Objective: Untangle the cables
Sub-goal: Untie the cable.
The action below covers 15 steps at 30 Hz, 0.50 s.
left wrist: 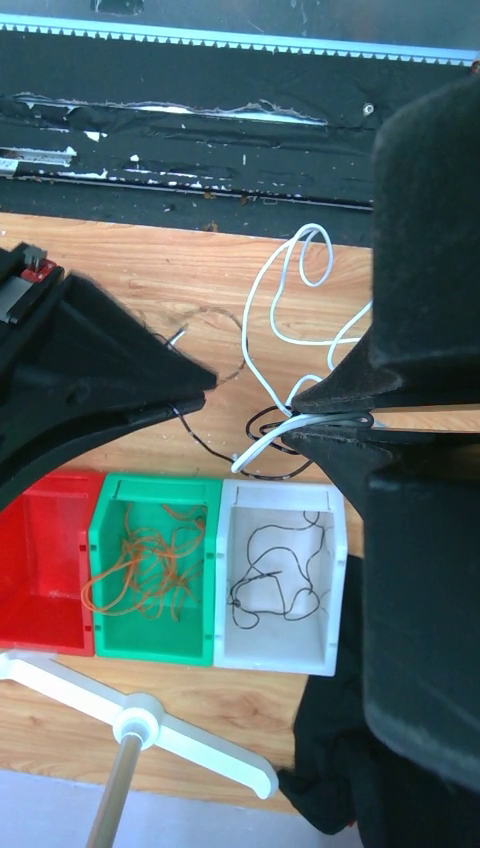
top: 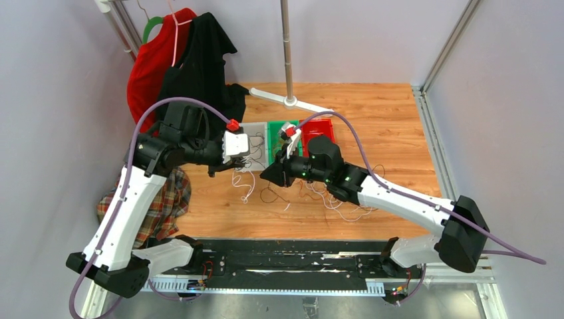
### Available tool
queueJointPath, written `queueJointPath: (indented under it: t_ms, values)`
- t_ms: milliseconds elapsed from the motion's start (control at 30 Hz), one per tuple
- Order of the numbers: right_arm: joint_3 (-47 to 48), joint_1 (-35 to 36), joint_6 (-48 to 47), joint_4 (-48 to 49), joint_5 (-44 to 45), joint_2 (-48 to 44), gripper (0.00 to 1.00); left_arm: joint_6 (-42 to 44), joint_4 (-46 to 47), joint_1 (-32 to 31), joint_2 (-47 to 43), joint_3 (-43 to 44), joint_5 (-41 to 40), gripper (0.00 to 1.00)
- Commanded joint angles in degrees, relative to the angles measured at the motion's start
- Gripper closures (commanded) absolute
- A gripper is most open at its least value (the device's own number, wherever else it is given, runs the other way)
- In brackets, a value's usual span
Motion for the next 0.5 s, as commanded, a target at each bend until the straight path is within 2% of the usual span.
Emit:
queueJointPath:
  t_ms: [0, 100, 267, 467]
  values:
    - [1.0, 0.4, -0.9, -1.8, 5.7, -1.3, 0.97, -0.4, 0.4, 0.0, -1.4, 1.1, 0.9, 1.00]
    - [-1.5, 0.2, -1.5, -2.2, 10.4, -5.1, 0.99, 0.0, 0.4, 0.0, -1.9, 0.3, -0.2, 0.99]
    - [-5.0, 0.1, -1.8, -1.8, 14.1, -11.4, 0.99, 0.7, 0.4, 0.0, -3.2, -6.7, -4.3, 0.86]
    - [-4.1, 0.3, -1.1, -3.6, 11.1, -11.3, 0.99, 0.3, 3.0, 0.0, -7.1, -18.9, -8.0, 0.59]
